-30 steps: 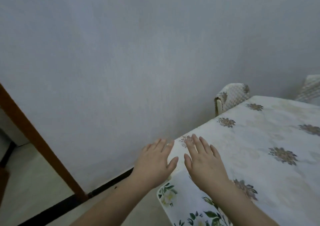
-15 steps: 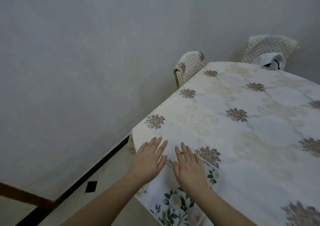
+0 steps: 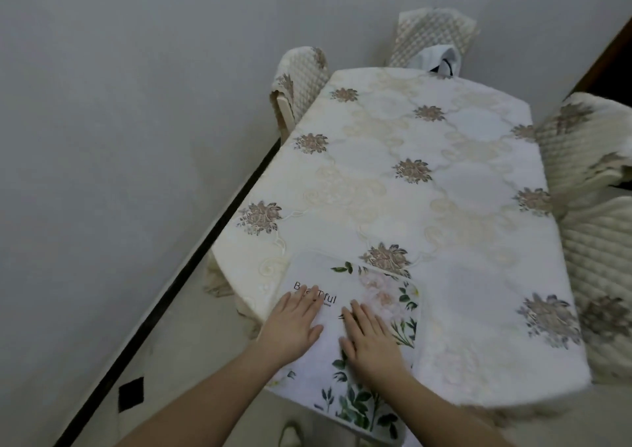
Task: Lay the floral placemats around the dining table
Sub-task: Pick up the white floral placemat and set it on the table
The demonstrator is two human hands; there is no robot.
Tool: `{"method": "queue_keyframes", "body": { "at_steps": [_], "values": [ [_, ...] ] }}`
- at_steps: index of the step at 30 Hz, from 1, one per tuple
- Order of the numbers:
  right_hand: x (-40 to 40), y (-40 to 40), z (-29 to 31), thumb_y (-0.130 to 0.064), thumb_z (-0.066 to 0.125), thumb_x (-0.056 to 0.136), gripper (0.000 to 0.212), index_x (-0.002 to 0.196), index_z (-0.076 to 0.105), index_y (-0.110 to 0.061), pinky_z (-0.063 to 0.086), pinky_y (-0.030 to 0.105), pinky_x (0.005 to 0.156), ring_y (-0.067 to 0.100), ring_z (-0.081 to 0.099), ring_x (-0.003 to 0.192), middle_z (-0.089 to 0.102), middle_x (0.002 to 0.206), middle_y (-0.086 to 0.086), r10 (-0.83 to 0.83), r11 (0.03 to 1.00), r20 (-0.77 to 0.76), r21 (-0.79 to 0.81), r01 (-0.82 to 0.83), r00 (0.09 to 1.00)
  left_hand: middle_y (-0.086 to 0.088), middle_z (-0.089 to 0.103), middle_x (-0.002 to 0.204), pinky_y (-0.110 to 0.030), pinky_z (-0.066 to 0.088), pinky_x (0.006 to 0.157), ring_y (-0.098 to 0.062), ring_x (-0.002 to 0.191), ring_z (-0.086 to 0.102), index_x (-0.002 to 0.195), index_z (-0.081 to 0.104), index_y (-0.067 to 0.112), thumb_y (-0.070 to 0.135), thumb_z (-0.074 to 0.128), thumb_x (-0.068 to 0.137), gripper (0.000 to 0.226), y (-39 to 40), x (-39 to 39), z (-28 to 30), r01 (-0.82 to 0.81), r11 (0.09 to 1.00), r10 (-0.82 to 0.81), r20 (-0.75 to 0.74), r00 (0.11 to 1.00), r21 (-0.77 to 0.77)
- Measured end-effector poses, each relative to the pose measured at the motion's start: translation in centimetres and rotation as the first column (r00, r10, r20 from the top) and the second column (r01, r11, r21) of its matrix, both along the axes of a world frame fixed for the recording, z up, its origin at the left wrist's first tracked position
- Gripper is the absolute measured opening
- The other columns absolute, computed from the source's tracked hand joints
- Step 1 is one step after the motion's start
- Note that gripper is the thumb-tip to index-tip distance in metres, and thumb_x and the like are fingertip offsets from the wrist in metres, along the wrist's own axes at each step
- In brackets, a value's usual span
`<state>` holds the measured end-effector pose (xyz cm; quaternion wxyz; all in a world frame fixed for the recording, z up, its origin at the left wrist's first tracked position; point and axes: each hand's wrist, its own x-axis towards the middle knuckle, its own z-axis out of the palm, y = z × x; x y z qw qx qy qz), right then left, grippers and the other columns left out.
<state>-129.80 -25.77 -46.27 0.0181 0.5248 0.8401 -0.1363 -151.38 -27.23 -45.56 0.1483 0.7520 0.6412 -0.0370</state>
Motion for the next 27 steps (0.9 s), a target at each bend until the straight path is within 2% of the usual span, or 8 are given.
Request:
{"method": "queue_keyframes", "body": {
  "at_steps": [2, 4, 9, 13, 17, 20, 27],
  "values": [
    [-0.2, -0.4, -0.8, -0.049, 0.02, 0.102, 0.058, 0.147, 0.044, -0.02, 0.008, 0.035, 0.117, 0.02, 0.043, 0.138, 0.044, 0.152, 0.002, -0.033, 0.999, 0.003, -0.016, 0.033, 0.999, -0.003, 0.044, 0.154, -0.04, 0.023, 0.113, -0.021, 0.14, 0.039, 0.149, 0.039, 0.017, 0.053, 0.023, 0.102, 0.061, -0.4, -0.5, -1.4, 0.047, 0.999, -0.047, -0.001, 0.999, -0.001],
    [-0.3, -0.5, -1.1, -0.05, 0.018, 0.103, 0.059, 0.15, 0.038, -0.021, 0.003, 0.034, 0.117, 0.019, 0.036, 0.142, 0.037, 0.156, 0.002, -0.064, 0.998, 0.012, -0.03, 0.064, 0.998, -0.003, 0.038, 0.157, -0.042, 0.018, 0.114, -0.021, 0.144, 0.029, 0.151, 0.039, 0.016, 0.054, 0.017, 0.104, 0.064, -0.6, -0.7, -2.3, 0.054, 0.998, -0.054, 0.021, 0.998, -0.013],
    [-0.4, -0.4, -1.5, -0.053, 0.02, 0.103, 0.058, 0.155, 0.024, -0.026, 0.002, 0.035, 0.117, 0.018, 0.023, 0.148, 0.022, 0.161, -0.002, -0.08, 0.997, 0.052, -0.019, 0.081, 0.995, -0.003, 0.031, 0.161, -0.042, 0.015, 0.117, -0.022, 0.146, 0.029, 0.153, 0.035, 0.017, 0.054, 0.016, 0.103, 0.065, -0.4, -1.0, -2.9, 0.075, 0.996, -0.077, 0.05, 0.996, 0.049],
    [0.0, -1.1, -1.7, -0.056, 0.017, 0.101, 0.062, 0.156, 0.02, -0.027, 0.005, 0.037, 0.118, 0.014, 0.012, 0.149, 0.019, 0.162, -0.003, -0.2, 0.979, 0.023, -0.025, 0.201, 0.979, -0.002, 0.029, 0.161, -0.043, 0.018, 0.117, -0.021, 0.148, 0.026, 0.154, 0.034, 0.018, 0.053, 0.019, 0.103, 0.063, -0.5, -0.9, -3.7, 0.081, 0.987, -0.093, 0.078, 0.993, 0.141],
    [0.2, -1.5, -2.0, -0.054, 0.018, 0.101, 0.061, 0.157, 0.01, -0.03, -0.003, 0.036, 0.119, 0.013, 0.0, 0.151, 0.005, 0.164, -0.005, -0.219, 0.975, 0.007, 0.024, 0.219, 0.976, -0.001, 0.026, 0.162, -0.044, 0.019, 0.117, -0.019, 0.149, 0.021, 0.155, 0.032, 0.019, 0.05, 0.03, 0.1, 0.063, -0.6, -0.9, -4.2, 0.064, 0.977, -0.083, 0.085, 0.993, 0.202],
    [0.5, -1.7, -1.9, -0.052, 0.02, 0.102, 0.061, 0.157, 0.012, -0.027, -0.002, 0.036, 0.119, 0.014, 0.002, 0.151, 0.007, 0.164, -0.004, -0.253, 0.967, 0.001, 0.017, 0.253, 0.967, 0.0, 0.024, 0.163, -0.042, 0.016, 0.118, -0.017, 0.15, 0.018, 0.156, 0.029, 0.021, 0.051, 0.026, 0.101, 0.062, -0.7, -0.7, -4.0, 0.055, 0.978, -0.073, 0.081, 0.994, 0.201],
    [2.2, -2.8, -1.8, -0.054, 0.025, 0.101, 0.062, 0.156, 0.011, -0.028, -0.003, 0.033, 0.12, 0.014, 0.006, 0.15, 0.011, 0.163, -0.002, -0.321, 0.947, -0.009, -0.003, 0.321, 0.947, -0.005, 0.022, 0.162, -0.032, 0.001, 0.12, -0.022, 0.148, 0.021, 0.156, 0.029, 0.019, 0.056, 0.01, 0.102, 0.067, 0.1, -0.7, -3.5, -0.044, 0.995, 0.034, 0.108, 0.994, 0.092]
  ]
}}
